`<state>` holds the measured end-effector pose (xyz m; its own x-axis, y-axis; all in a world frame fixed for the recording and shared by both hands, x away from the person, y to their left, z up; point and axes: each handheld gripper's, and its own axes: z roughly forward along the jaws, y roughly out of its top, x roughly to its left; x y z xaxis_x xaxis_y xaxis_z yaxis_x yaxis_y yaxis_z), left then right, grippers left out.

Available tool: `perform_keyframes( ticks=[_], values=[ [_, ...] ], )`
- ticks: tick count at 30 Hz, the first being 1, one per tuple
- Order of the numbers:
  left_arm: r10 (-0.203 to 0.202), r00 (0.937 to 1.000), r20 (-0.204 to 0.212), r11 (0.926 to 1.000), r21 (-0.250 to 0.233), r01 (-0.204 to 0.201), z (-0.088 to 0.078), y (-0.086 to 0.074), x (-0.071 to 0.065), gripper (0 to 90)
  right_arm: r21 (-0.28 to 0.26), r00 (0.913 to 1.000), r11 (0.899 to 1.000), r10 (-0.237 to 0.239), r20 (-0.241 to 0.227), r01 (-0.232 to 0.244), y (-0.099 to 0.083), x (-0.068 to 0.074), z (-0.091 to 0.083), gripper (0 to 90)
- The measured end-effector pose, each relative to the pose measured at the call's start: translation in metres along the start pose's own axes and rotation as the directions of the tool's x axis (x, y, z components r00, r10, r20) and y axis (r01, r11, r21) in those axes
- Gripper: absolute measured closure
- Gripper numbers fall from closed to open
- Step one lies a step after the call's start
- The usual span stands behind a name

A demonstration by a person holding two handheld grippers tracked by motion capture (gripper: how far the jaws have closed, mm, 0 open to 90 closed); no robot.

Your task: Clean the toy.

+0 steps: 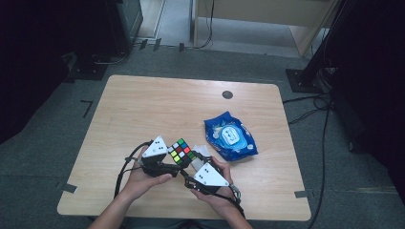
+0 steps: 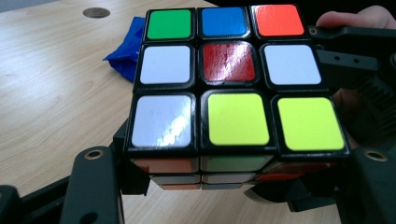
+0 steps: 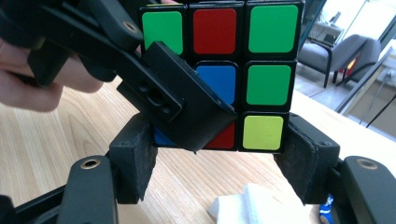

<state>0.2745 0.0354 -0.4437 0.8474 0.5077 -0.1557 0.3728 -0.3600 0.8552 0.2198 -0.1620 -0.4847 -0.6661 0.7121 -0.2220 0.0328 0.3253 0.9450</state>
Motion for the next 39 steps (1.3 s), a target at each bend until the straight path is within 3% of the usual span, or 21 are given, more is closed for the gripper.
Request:
perform_keyframes(
  ticks=[3,5,9,21,28,31,33,36,39],
  values=[
    [-0.011,0.9999,0.008,0.9999,0.012,0.011,0.0,0.001,0.0,33.0,0.003,0.9986,0.999,-0.052,0.008,0.052,0.0,0.001,-0.001,33.9],
    [-0.016,0.9997,0.016,0.9998,0.015,0.016,-0.001,0.003,0.001,32.9,0.012,0.993,0.993,-0.117,0.016,0.117,-0.001,0.002,-0.001,33.9],
    [-0.019,0.9996,0.023,0.9994,0.029,0.018,-0.002,0.004,0.001,32.8,0.021,0.9841,0.984,-0.176,0.02,0.176,-0.001,0.005,-0.002,33.9],
    [-0.029,0.9989,0.038,0.999,0.036,0.028,-0.001,0.002,0.004,33.2,0.038,0.9675,0.967,-0.253,0.012,0.252,-0.003,0.005,-0.001,33.9],
    [-0.01,0.9997,0.021,0.9997,0.023,0.009,-0.002,0.001,0.006,33.7,0.059,0.9791,0.977,-0.203,0.003,0.203,-0.004,0.004,0.001,32.4],
    [-0.018,0.9998,0.006,0.9998,-0.011,0.018,-0.008,0.001,0.01,33.7,0.085,0.9846,0.981,-0.175,0.004,0.174,-0.007,-0.002,0.0,31.4],
    [-0.01,0.9998,-0.015,0.999,-0.043,0.009,-0.012,0.0,0.012,33.7,0.106,0.9901,0.985,-0.14,0.015,0.137,-0.009,-0.008,-0.001,30.9],
    [0.013,0.9992,-0.037,0.9947,-0.102,-0.016,-0.018,-0.002,0.015,33.7,0.137,0.9987,0.989,-0.05,0.011,0.048,-0.012,-0.022,-0.004,33.6],
    [0.024,0.9986,-0.048,0.9899,-0.139,-0.03,-0.023,-0.003,0.017,33.7,0.206,0.9984,0.978,0.039,-0.041,-0.03,-0.017,-0.035,-0.004,39.2]
  ],
)
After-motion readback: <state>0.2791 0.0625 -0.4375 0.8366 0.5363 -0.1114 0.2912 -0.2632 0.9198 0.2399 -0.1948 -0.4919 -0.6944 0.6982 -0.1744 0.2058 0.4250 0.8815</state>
